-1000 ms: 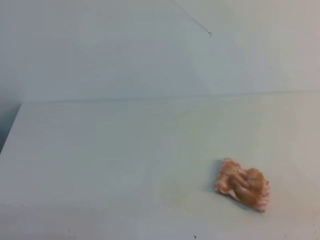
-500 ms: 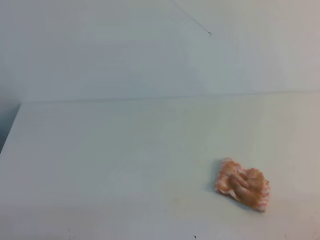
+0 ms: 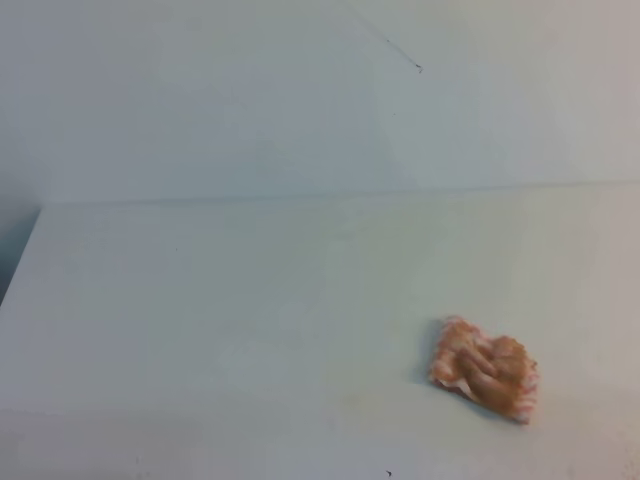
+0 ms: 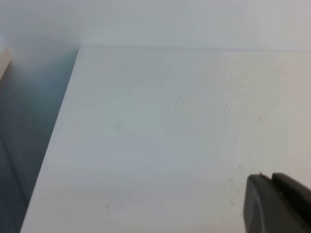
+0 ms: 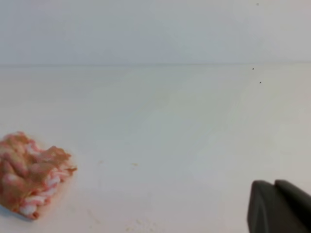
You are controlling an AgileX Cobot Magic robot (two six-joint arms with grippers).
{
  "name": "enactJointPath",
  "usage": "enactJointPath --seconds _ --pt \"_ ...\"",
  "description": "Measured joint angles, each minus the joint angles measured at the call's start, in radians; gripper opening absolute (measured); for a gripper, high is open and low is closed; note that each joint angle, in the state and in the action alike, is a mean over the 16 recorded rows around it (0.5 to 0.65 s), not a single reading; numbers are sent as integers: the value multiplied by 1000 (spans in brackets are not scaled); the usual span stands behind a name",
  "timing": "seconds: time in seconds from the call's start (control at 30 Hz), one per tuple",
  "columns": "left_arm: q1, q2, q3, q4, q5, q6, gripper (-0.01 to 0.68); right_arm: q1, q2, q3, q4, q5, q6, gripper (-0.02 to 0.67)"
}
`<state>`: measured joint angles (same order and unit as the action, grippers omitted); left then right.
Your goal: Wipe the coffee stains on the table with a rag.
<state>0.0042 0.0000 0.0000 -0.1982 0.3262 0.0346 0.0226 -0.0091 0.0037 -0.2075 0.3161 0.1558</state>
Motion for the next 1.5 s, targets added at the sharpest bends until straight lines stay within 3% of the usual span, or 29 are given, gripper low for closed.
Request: enactJointPath --seconds 1.5 --pt "0 0 0 0 0 0 -1 0 0 0 33 -7 21 0"
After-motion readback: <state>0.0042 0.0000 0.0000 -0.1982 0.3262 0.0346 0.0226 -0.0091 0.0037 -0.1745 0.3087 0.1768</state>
